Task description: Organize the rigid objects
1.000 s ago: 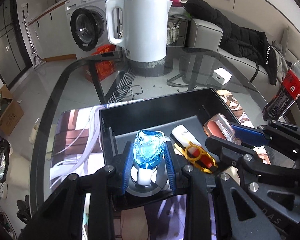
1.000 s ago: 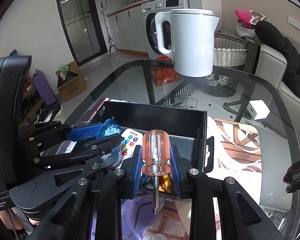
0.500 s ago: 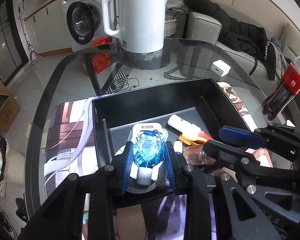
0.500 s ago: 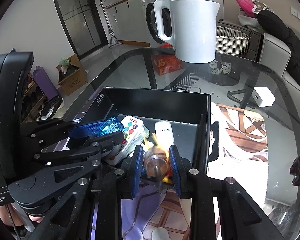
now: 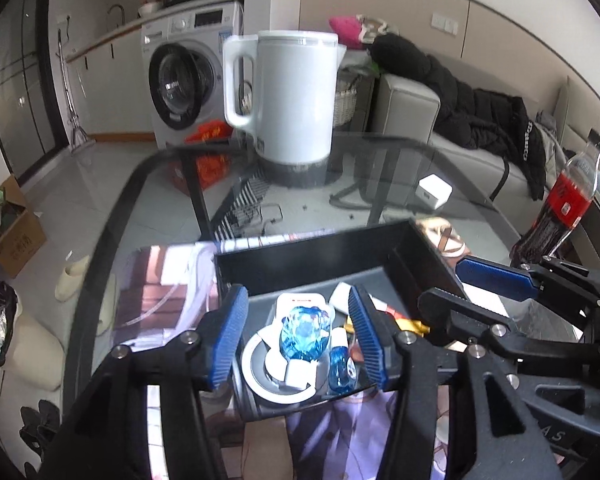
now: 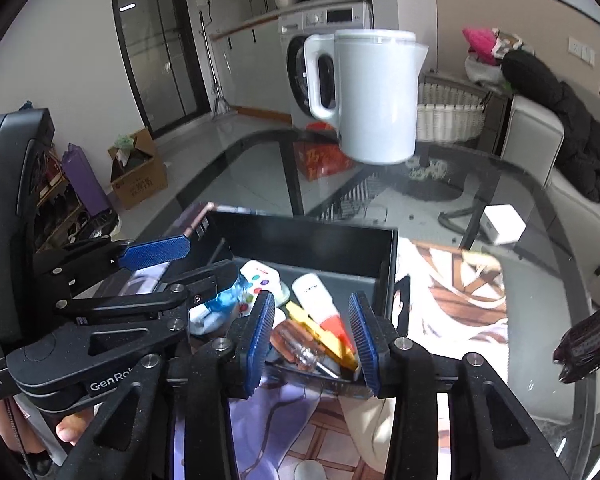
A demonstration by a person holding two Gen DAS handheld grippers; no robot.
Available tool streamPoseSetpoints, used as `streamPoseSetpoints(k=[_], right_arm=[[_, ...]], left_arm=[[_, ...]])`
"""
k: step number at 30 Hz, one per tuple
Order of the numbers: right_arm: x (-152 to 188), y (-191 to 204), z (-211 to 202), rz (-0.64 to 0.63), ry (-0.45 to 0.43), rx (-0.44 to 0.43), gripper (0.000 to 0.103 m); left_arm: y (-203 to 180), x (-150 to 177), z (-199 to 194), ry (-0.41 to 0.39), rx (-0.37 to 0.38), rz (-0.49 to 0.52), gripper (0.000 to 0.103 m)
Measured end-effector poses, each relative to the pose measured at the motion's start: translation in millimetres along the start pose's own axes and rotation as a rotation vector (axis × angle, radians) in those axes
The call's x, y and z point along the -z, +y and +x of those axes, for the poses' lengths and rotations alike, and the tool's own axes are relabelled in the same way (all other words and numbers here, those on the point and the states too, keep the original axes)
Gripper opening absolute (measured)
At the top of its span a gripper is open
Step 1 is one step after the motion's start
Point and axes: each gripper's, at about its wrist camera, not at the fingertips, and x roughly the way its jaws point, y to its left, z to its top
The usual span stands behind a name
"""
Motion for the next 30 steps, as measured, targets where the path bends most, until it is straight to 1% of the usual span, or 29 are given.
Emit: streamPoseSetpoints(k=[2, 4, 5, 6, 7, 8, 9, 10, 12, 14, 15, 17, 19, 21, 23, 26, 28, 30], right_arm=[[-2, 1, -13, -0.003, -0.053, 0.008, 0.044], [-3, 2, -27, 0.0, -0.109, 0.013, 0.051], [-3, 3, -34, 0.002, -0.133, 0.012, 0.052], [-3, 4, -41, 0.004, -0.156, 0.01, 0.057], [-3, 4, -49, 0.007, -0.18, 0.01, 0.067], [-1, 4, -56, 0.011, -0.205, 0.009, 0.073], [1, 4, -63, 0.017, -0.224, 0.009, 0.082], [2, 5, -68, 0.023, -0.238, 0.005, 0.083], [6, 6, -80, 0.03, -0.259, -0.004, 0.083], [11, 7, -92, 0.042, -0.294, 0.009, 0.086], [15, 7, -98, 0.058, -0.324, 0.027, 0.091], [28, 6, -114, 0.119, -0.406, 0.093, 0.103], [40, 8, -125, 0.163, -0.447, 0.145, 0.103], [49, 12, -131, 0.163, -0.455, 0.148, 0.103], [59, 16, -137, 0.15, -0.471, 0.153, 0.103], [73, 20, -148, 0.143, -0.504, 0.142, 0.103], [81, 25, -157, 0.131, -0.549, 0.14, 0.103], [84, 34, -160, 0.084, -0.575, 0.128, 0.103]], left_arm=[[2, -3, -12, -0.058, -0.012, -0.014, 0.061], [7, -4, -25, -0.12, -0.027, -0.047, 0.079], [10, -4, -32, -0.156, -0.029, -0.064, 0.082], [12, -4, -40, -0.186, -0.03, -0.08, 0.088], [15, -4, -47, -0.219, -0.033, -0.091, 0.093], [17, -3, -55, -0.252, -0.036, -0.096, 0.094], [18, -2, -63, -0.285, -0.041, -0.099, 0.096], [18, 1, -70, -0.314, -0.047, -0.097, 0.098], [19, 6, -82, -0.355, -0.05, -0.074, 0.099], [19, 12, -94, -0.389, -0.057, -0.051, 0.1], [19, 16, -100, -0.409, -0.061, -0.045, 0.1], [20, 25, -111, -0.443, -0.069, -0.038, 0.103], [17, 32, -116, -0.449, -0.081, -0.013, 0.103], [15, 44, -121, -0.446, -0.093, 0.01, 0.103], [14, 53, -123, -0.438, -0.085, 0.018, 0.103], [19, 65, -124, -0.41, -0.058, -0.015, 0.103], [23, 70, -124, -0.403, -0.07, -0.039, 0.103], [24, 75, -125, -0.411, -0.092, -0.043, 0.103]])
